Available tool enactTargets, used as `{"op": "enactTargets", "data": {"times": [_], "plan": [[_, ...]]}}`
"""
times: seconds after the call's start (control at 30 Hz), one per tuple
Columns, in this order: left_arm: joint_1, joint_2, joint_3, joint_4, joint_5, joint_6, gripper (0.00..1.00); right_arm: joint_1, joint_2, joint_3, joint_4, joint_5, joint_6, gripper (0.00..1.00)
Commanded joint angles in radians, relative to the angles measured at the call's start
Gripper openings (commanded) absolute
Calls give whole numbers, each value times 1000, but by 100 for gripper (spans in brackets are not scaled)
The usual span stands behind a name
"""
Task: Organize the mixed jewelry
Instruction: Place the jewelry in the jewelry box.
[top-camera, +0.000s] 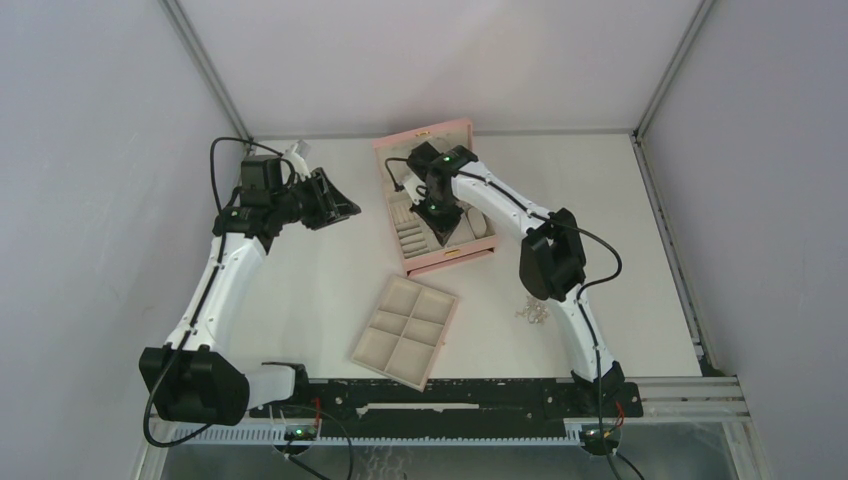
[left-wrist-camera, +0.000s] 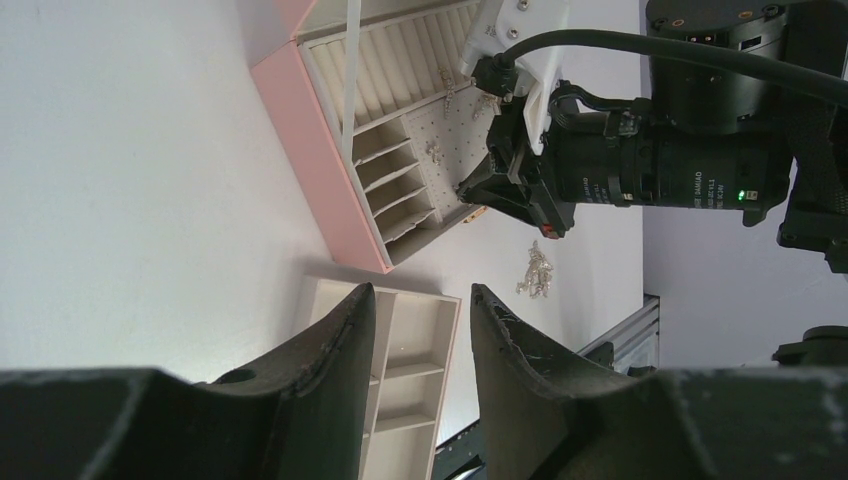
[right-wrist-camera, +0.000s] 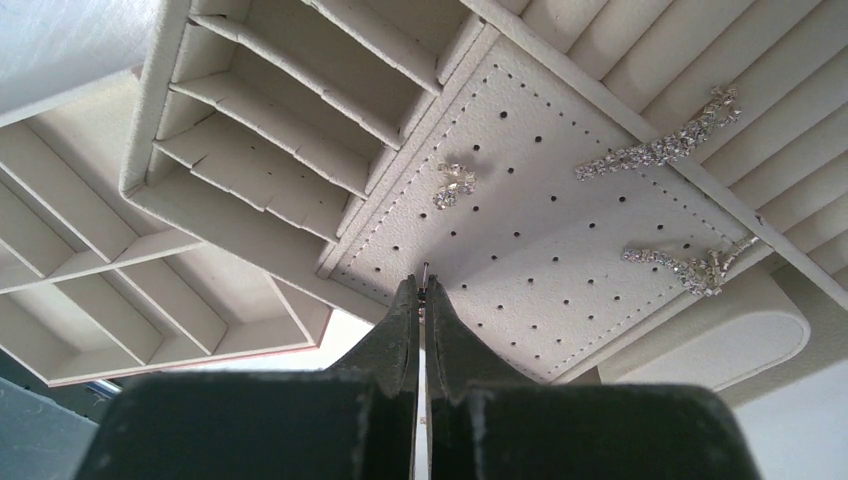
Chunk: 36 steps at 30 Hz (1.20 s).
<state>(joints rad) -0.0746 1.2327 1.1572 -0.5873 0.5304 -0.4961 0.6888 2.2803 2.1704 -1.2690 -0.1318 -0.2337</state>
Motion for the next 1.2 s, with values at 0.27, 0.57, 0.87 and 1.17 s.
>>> {"op": "enactTargets", "data": {"times": [0.27,0.57,0.87,1.17], "plan": [[2,-8,-14,10,19,27,45,38,36,57,-6,32,23,0],[2,-7,-16,8,24,28,45,49,27,62,9,47,43,19],[2,-7,-15,6,29,29,45,51,-7,74,34,69,58,33],[2,-10,-11,6,34,28,45,49,-44,78,53,108,81,41]]}}
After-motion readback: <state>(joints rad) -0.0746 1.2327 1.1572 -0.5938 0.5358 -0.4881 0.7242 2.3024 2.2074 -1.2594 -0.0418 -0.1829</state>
